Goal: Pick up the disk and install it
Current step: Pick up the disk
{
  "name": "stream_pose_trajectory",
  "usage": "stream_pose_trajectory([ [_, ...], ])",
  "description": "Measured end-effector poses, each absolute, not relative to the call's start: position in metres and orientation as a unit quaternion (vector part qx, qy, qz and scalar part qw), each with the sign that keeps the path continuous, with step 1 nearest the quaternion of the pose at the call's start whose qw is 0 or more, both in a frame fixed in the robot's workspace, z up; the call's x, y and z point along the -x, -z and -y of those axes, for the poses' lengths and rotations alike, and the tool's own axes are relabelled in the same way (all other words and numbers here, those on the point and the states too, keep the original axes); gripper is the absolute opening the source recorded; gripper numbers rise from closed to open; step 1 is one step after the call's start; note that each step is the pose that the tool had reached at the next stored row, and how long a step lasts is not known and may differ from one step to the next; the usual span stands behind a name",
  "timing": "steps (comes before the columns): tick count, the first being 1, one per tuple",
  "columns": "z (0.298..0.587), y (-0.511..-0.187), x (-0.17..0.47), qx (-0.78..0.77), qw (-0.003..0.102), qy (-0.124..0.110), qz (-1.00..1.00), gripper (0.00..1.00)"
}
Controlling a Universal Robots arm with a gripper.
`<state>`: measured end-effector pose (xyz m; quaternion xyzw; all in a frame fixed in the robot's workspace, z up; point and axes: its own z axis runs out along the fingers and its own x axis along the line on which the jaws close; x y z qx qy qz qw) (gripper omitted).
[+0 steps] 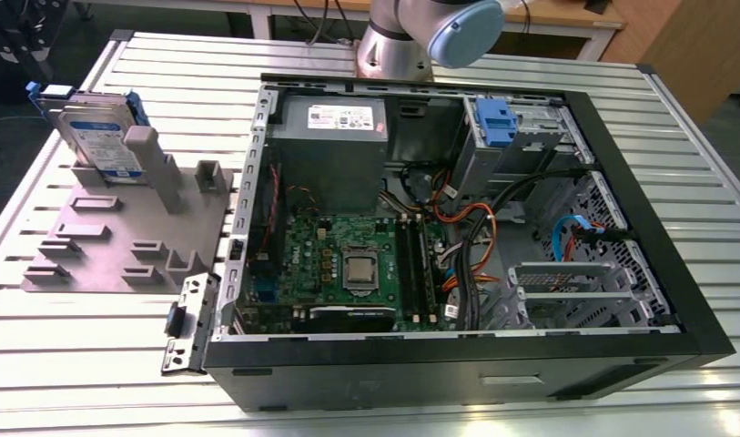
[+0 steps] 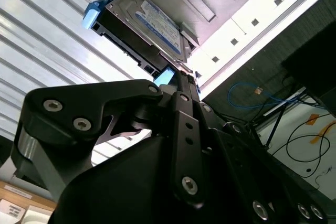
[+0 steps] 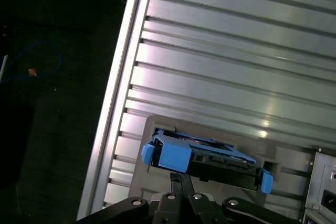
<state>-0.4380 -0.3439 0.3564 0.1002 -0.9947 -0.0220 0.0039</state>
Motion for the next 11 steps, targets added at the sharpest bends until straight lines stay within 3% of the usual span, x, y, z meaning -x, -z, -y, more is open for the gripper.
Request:
stream_pose_trajectory([
  [11,0.3439,-0.3564,0.438,-0.118,0.004,0.022,0.993,0.11],
])
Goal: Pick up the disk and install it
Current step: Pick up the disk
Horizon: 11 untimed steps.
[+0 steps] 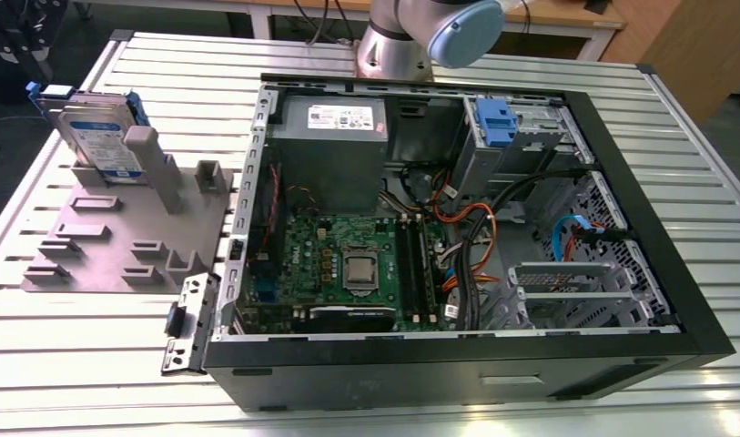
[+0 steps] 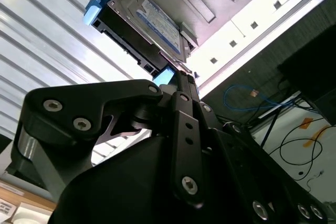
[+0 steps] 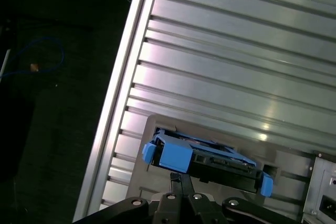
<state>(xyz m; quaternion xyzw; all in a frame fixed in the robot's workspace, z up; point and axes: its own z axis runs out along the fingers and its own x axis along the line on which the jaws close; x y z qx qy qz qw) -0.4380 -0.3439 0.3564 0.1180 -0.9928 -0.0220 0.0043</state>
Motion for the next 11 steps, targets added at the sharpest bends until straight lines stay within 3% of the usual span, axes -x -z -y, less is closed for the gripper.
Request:
stream_pose_trajectory([
  [11,0.3439,-0.3564,0.438,-0.119,0.004,0.022,0.993,0.11],
])
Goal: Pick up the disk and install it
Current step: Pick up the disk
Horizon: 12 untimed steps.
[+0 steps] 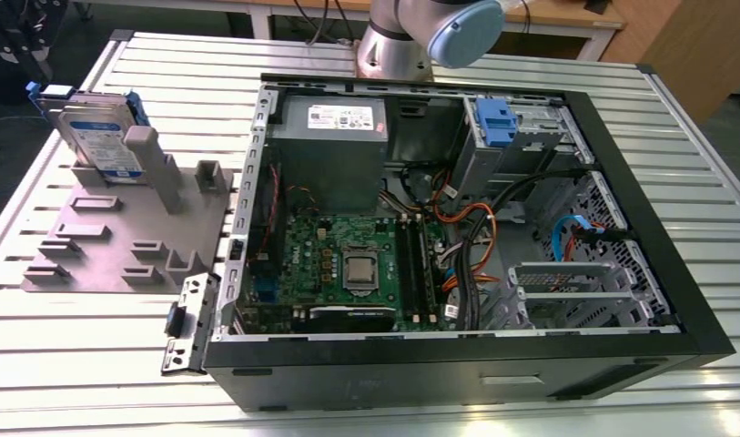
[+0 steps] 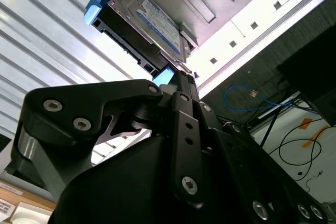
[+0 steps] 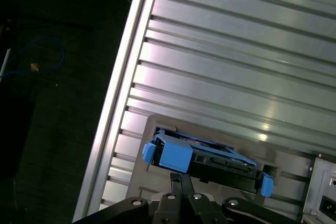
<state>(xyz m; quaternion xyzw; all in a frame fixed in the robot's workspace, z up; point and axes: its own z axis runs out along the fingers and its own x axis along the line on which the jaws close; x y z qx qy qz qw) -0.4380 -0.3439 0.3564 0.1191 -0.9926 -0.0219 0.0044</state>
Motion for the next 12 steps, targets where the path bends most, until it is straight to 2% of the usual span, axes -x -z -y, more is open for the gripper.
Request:
stream_pose_trajectory([
  [12,0.3439,-0.3564,0.438,-0.156,0.005,0.022,0.988,0.11],
])
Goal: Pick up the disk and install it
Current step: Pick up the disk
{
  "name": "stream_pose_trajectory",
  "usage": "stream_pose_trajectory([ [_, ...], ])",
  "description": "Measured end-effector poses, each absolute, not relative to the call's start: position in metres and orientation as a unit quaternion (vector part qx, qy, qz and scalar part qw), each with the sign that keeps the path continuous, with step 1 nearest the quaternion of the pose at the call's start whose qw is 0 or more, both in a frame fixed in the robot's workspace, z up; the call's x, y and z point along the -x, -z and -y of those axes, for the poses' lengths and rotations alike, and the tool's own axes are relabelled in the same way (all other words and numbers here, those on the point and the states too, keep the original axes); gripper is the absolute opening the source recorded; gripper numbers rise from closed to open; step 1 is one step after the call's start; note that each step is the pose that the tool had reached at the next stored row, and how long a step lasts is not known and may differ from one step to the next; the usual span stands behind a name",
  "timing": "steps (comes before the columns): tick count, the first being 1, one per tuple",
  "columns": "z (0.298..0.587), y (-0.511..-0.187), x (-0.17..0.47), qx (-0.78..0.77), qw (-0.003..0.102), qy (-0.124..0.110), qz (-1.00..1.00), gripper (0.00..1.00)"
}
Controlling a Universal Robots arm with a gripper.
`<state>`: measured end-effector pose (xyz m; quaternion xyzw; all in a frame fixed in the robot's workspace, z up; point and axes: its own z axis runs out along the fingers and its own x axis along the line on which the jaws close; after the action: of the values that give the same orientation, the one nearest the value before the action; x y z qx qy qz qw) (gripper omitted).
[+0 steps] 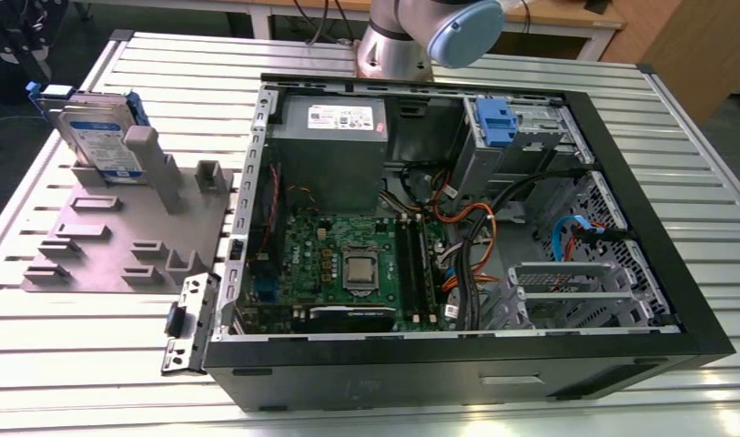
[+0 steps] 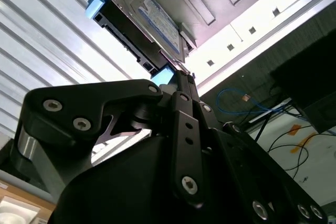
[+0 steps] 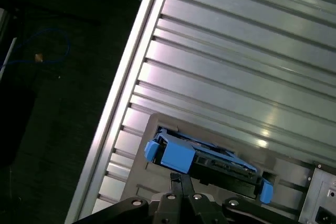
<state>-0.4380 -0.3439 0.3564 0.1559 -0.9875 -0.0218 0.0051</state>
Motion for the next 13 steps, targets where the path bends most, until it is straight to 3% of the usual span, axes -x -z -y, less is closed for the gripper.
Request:
stream_pose_trajectory([
  [13,0.3439,-0.3564,0.438,-0.196,0.006,0.022,0.98,0.11],
])
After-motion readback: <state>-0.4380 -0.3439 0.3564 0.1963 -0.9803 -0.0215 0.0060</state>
